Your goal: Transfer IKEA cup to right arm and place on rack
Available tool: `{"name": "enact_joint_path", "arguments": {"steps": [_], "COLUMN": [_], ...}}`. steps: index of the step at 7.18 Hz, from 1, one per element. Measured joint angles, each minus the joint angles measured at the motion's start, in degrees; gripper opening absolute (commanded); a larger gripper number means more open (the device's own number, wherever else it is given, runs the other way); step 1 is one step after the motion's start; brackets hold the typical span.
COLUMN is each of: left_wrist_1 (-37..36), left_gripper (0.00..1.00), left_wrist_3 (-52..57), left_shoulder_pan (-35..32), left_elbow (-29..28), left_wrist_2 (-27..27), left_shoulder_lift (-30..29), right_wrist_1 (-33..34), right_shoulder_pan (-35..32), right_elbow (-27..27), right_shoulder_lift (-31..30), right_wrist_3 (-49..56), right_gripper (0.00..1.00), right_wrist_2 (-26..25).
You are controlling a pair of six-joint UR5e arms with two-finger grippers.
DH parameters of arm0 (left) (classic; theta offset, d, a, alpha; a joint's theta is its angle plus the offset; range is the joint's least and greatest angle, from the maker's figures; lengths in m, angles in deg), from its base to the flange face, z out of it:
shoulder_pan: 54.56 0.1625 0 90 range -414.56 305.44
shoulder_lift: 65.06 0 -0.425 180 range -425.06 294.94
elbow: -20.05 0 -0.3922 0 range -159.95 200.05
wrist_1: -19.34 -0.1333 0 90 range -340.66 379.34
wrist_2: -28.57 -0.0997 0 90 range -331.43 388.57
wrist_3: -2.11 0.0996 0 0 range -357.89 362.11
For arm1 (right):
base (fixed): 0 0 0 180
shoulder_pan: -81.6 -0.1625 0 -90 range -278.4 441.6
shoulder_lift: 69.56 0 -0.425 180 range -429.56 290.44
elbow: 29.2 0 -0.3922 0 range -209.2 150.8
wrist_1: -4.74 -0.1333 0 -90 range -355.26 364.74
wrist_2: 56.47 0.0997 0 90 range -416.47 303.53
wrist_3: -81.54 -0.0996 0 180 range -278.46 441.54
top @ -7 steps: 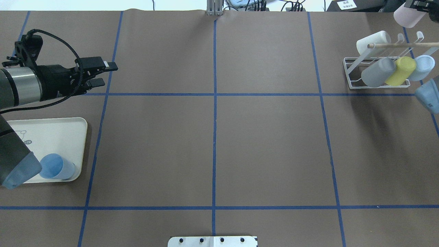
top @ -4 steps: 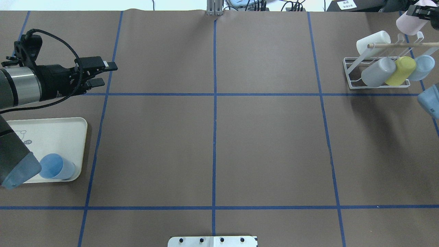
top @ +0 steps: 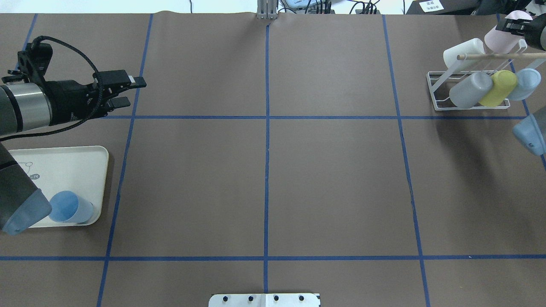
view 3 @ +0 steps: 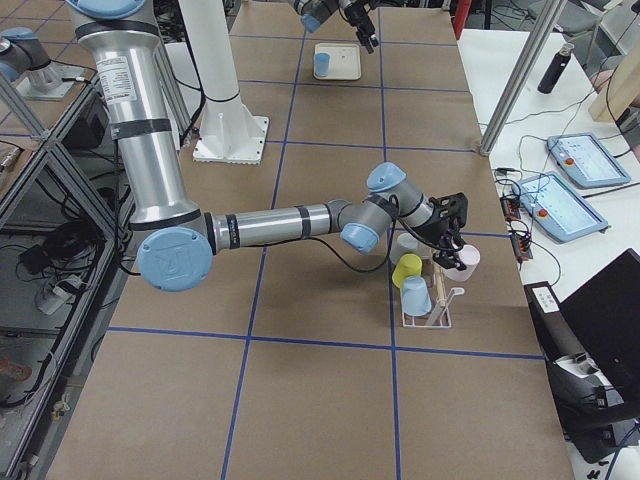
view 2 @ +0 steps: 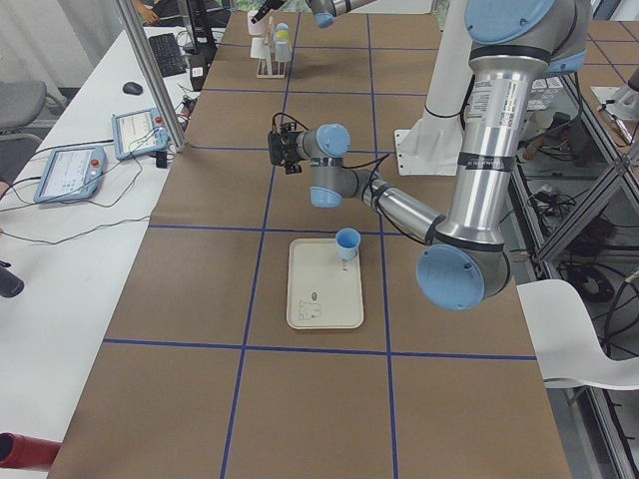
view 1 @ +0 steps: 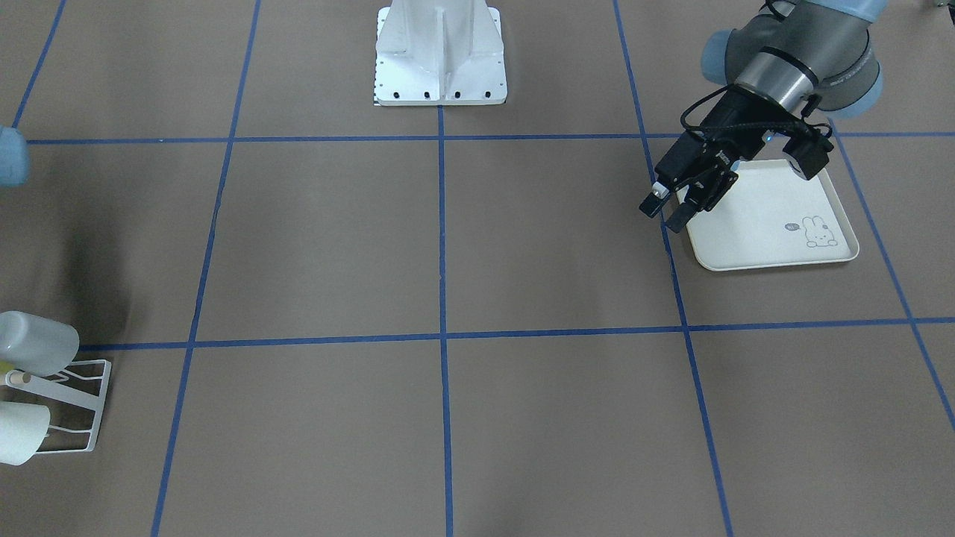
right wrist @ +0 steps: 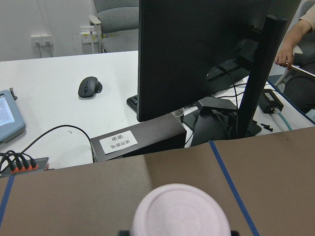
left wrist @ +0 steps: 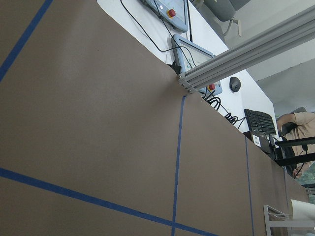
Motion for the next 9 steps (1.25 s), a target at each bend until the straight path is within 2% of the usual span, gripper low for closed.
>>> {"name": "enact_joint_path", "arguments": {"steps": [8, 9], "left_wrist_1": [0.0, 0.0], "left_gripper": [0.91, 0.91], "left_wrist_3": [-0.4, -0.4], "left_shoulder_pan": [0.2, 0.3], "left_elbow": [-0.1, -0.2], "left_wrist_2": [-0.1, -0.1], "left_shoulder_lift": [-0.1, -0.1], "right_wrist_1": [0.0, 0.0], "right_shoulder_pan": [0.1, 0.1], "right_elbow": [0.4, 0.4], "right_shoulder_lift": [-1.1, -1.3], "right_wrist_3": [0.8, 0.8], "right_gripper": [0.1, 0.27], "right_wrist_2": [-0.1, -0.2]}}
